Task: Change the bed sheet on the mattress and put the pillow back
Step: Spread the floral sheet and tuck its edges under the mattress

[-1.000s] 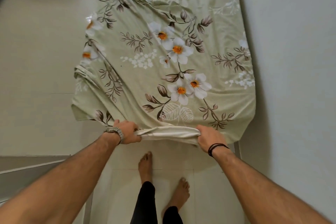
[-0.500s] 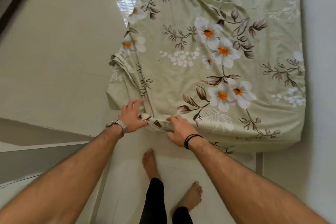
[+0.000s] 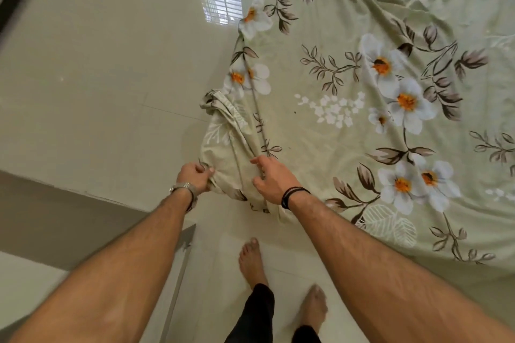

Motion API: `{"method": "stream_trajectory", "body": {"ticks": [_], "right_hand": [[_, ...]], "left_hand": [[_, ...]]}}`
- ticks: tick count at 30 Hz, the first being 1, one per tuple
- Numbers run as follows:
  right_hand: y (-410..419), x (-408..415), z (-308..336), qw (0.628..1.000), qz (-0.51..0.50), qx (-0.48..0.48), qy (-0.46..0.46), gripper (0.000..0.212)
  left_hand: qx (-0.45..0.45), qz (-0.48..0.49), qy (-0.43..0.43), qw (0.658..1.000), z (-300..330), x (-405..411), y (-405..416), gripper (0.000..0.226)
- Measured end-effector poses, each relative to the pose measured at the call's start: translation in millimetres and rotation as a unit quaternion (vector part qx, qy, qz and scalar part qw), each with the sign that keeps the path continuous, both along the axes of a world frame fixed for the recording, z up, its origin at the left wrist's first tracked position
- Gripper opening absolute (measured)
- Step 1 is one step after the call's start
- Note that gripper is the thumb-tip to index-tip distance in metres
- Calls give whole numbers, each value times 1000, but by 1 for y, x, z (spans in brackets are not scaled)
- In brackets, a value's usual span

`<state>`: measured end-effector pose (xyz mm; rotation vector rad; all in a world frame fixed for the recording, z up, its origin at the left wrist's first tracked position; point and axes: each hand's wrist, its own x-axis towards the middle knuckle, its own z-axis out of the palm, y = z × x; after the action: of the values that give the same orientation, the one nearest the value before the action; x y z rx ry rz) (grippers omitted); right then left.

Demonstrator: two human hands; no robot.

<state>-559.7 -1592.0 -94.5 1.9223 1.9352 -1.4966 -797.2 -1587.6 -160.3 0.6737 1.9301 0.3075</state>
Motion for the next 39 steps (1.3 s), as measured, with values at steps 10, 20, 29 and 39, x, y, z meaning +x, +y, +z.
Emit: {"method": "stream_trajectory", "body": {"ticks": [10, 20, 29, 39], "right_hand": [[109, -19, 18, 999, -10, -37, -12, 49], [287, -51, 28, 997, -67, -3, -44, 43], [447, -40, 40, 965, -246, -34, -86, 42], [657, -76, 97, 923, -384, -19, -11, 32]], "left_hand": [[-308, -328, 205, 869, 26, -105, 2, 43], [6, -242, 31, 970, 70, 41, 297, 43], [-22, -344, -78, 935, 42, 6, 465, 12], [15, -422, 7, 906, 110, -54, 760, 13]]}}
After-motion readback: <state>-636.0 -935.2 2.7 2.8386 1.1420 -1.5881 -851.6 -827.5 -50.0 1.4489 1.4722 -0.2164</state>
